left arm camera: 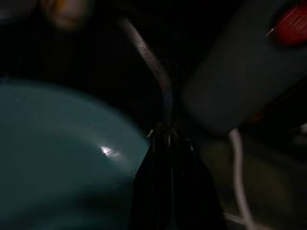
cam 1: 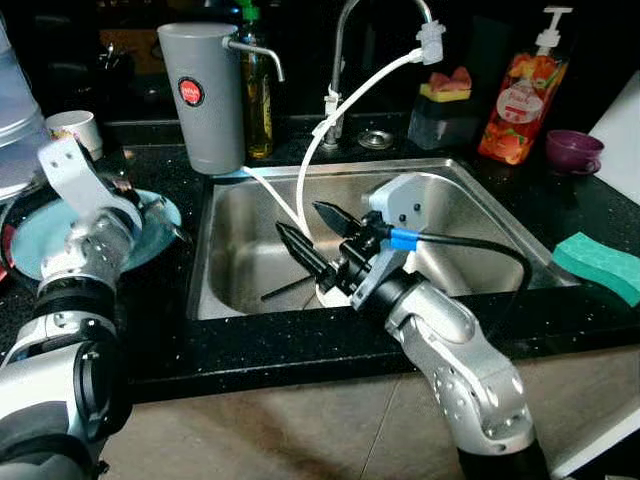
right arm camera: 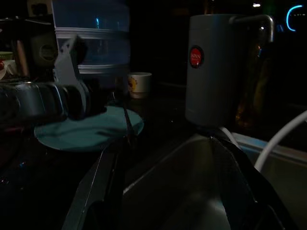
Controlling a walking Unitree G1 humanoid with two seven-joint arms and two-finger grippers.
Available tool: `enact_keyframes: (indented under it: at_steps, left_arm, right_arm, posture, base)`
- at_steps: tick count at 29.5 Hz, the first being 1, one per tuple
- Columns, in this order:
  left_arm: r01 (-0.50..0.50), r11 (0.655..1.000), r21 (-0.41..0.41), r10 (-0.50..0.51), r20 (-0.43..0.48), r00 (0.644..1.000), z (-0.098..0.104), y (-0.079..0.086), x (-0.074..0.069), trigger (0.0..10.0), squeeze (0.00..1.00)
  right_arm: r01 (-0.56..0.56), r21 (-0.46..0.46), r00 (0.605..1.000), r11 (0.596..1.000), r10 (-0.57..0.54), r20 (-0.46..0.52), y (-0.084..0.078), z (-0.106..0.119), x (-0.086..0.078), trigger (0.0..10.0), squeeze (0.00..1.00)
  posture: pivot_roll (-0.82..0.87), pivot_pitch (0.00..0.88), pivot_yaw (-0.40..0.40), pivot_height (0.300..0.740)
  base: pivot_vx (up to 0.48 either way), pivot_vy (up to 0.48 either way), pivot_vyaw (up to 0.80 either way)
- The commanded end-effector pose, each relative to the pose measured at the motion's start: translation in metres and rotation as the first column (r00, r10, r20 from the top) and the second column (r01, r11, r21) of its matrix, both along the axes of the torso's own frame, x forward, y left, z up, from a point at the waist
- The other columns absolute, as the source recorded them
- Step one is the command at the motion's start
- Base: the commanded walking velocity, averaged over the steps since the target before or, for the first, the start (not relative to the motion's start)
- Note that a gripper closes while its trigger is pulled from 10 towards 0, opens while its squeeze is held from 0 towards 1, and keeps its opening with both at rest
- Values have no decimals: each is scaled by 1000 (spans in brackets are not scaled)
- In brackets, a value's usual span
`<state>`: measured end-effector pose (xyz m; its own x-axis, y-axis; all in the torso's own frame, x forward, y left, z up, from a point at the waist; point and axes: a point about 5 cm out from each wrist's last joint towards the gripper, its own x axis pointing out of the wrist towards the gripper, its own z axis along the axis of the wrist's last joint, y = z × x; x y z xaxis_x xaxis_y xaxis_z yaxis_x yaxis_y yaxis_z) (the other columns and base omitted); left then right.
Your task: Kitchen organization
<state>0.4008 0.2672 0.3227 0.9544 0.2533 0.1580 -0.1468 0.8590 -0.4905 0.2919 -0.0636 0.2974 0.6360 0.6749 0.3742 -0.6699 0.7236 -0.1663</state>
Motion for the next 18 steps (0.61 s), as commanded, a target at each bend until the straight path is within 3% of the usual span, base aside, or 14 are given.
enact_keyframes:
  at_steps: [1,4,8,10,13,14,15,18]
  left_arm:
    - [18,1000,-15,-18,1,1000,-2,3,-3,10000,0]
    - [46,999,-8,-46,38,998,5,-1,-5,10000,0]
    - [208,974,93,-216,92,972,18,-22,-10,10000,0]
    - [239,964,120,-250,93,964,19,-26,-11,10000,0]
    - [409,881,236,-442,105,891,26,-53,-20,10000,0]
    - [409,881,236,-442,105,891,26,-53,-20,10000,0]
    - [496,825,271,-540,124,832,32,-68,-27,10000,0]
    - [524,805,280,-573,133,809,34,-74,-29,10000,0]
  right_arm:
    - [-15,5,1000,1000,15,1,1,0,1,10000,0]
    - [-16,5,1000,1000,16,5,2,1,2,10000,0]
    - [-11,5,1000,1000,11,8,1,2,3,10000,0]
    - [-9,5,1000,1000,9,9,0,2,3,10000,0]
    - [-10,8,1000,1000,10,16,-2,4,3,10000,0]
    - [-10,8,1000,1000,10,16,-2,4,3,10000,0]
    - [-11,3,1000,1000,11,24,-3,4,3,10000,0]
    - [-11,0,1000,1000,11,27,-2,4,3,10000,0]
  posture:
    - [63,137,-31,740]
    - [63,132,-33,740]
    - [60,117,-35,740]
    - [60,117,-35,740]
    - [56,103,-30,740]
    - [56,103,-30,740]
    - [55,98,-26,740]
    - [55,98,-26,740]
  base:
    - [0,0,0]
    - [0,0,0]
    - [0,0,0]
    - [0,0,0]
    - [0,0,0]
    - [0,0,0]
    - [0,0,0]
    - [0,0,0]
